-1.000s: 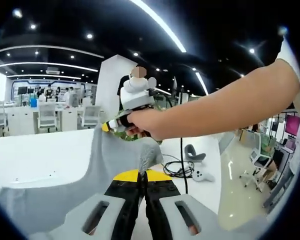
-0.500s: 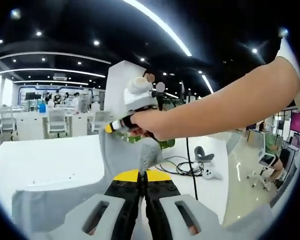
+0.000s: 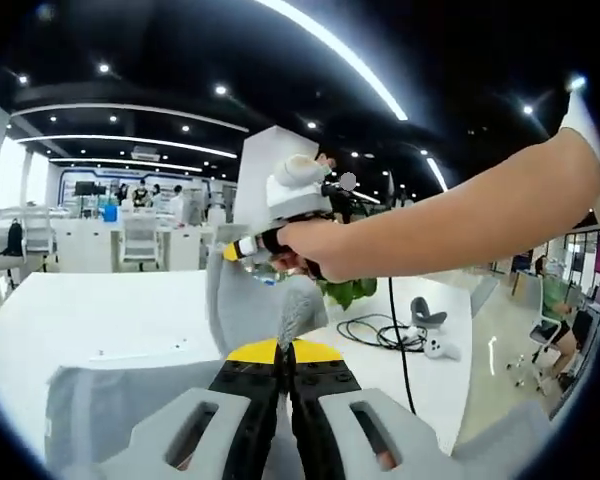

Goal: Fold the towel on the table until its edges align and the towel forms a compact rectangular stack.

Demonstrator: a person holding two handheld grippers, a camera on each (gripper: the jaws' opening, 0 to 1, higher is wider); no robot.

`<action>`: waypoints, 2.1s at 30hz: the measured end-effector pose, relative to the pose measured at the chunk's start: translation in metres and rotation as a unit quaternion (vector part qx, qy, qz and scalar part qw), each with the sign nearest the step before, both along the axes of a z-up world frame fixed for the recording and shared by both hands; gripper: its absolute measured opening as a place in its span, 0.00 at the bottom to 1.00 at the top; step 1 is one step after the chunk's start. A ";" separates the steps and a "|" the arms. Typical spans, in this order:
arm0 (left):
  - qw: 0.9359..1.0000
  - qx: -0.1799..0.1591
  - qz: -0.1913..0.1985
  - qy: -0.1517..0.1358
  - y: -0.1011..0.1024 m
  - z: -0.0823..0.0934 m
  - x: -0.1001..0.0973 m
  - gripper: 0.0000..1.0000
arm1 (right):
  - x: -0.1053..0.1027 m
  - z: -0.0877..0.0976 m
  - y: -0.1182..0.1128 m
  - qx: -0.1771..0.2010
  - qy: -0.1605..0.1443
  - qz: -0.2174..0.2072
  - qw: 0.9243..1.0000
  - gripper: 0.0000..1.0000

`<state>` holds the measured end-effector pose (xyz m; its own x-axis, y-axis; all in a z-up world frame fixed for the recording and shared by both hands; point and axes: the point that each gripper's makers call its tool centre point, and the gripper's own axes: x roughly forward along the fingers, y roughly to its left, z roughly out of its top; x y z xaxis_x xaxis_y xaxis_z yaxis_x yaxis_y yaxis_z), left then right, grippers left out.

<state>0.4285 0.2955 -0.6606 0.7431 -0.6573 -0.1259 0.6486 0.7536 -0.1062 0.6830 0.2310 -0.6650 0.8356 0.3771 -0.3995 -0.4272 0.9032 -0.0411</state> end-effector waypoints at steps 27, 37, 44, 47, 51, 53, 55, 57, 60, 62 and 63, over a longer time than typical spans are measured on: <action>0.997 -0.004 0.077 -0.001 0.104 -0.008 -0.002 0.02 | -0.006 0.003 0.104 -0.030 -0.008 0.049 0.998 0.00; 0.995 0.002 0.097 0.000 0.134 -0.012 -0.003 0.02 | -0.003 -0.001 0.140 -0.029 -0.010 0.066 0.997 0.00; 0.994 0.011 0.110 0.010 0.152 -0.027 -0.005 0.02 | -0.004 -0.010 0.157 -0.033 -0.007 0.077 0.996 0.00; 0.993 0.026 0.116 0.009 0.163 -0.038 -0.003 0.02 | -0.005 -0.017 0.166 -0.040 -0.006 0.082 0.996 0.00; 0.993 0.039 0.113 0.014 0.176 -0.049 -0.002 0.02 | -0.006 -0.023 0.175 -0.042 -0.006 0.085 0.996 0.00; 0.992 0.046 0.118 0.012 0.181 -0.051 -0.002 0.02 | -0.006 -0.026 0.177 -0.042 -0.004 0.086 0.995 0.00; 0.992 0.045 0.120 0.017 0.183 -0.053 -0.004 0.02 | -0.004 -0.030 0.184 -0.045 -0.003 0.091 0.995 0.00; 0.991 0.046 0.123 0.019 0.187 -0.056 -0.005 0.02 | -0.005 -0.032 0.189 -0.045 -0.002 0.095 0.994 0.00; 0.991 0.047 0.125 0.023 0.192 -0.063 -0.005 0.02 | -0.006 -0.036 0.199 -0.058 -0.008 0.106 0.993 0.00; 0.990 0.048 0.129 0.028 0.197 -0.067 -0.007 0.02 | -0.006 -0.041 0.206 -0.062 -0.007 0.111 0.992 0.00; 0.990 0.047 0.131 0.030 0.200 -0.070 -0.007 0.02 | -0.007 -0.044 0.209 -0.062 -0.007 0.114 0.991 0.00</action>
